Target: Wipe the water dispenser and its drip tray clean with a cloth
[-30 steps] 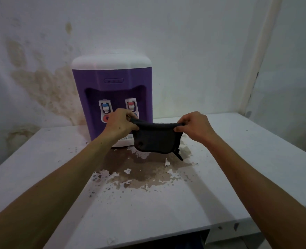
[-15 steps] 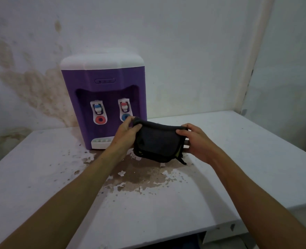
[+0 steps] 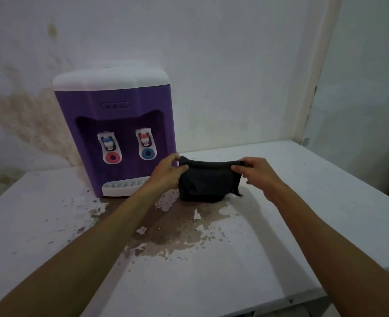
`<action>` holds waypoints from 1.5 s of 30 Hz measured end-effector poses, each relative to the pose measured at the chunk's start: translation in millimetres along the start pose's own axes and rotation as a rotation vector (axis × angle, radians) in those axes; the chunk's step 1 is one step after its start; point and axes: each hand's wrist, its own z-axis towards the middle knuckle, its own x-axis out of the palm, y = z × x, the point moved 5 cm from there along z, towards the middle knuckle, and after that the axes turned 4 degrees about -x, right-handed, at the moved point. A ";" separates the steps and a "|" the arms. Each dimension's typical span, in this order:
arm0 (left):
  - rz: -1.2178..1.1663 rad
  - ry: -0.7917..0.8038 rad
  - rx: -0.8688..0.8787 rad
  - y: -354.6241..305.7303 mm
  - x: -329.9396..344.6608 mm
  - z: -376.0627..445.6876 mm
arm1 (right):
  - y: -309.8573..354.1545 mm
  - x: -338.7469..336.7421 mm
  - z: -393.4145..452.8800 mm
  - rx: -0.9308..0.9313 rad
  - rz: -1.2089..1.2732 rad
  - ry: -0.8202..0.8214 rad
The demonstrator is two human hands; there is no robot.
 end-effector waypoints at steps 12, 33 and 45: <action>0.021 -0.154 -0.097 -42.2 28.2 90.7 | -12.3 -16.3 80.7 0.227 0.346 0.076; 0.879 -0.009 0.216 37.2 74.9 128.2 | -89.3 34.2 136.0 -0.015 -0.411 0.052; 0.912 0.038 0.263 25.1 56.8 88.6 | -57.1 46.6 87.9 -0.191 -0.726 0.136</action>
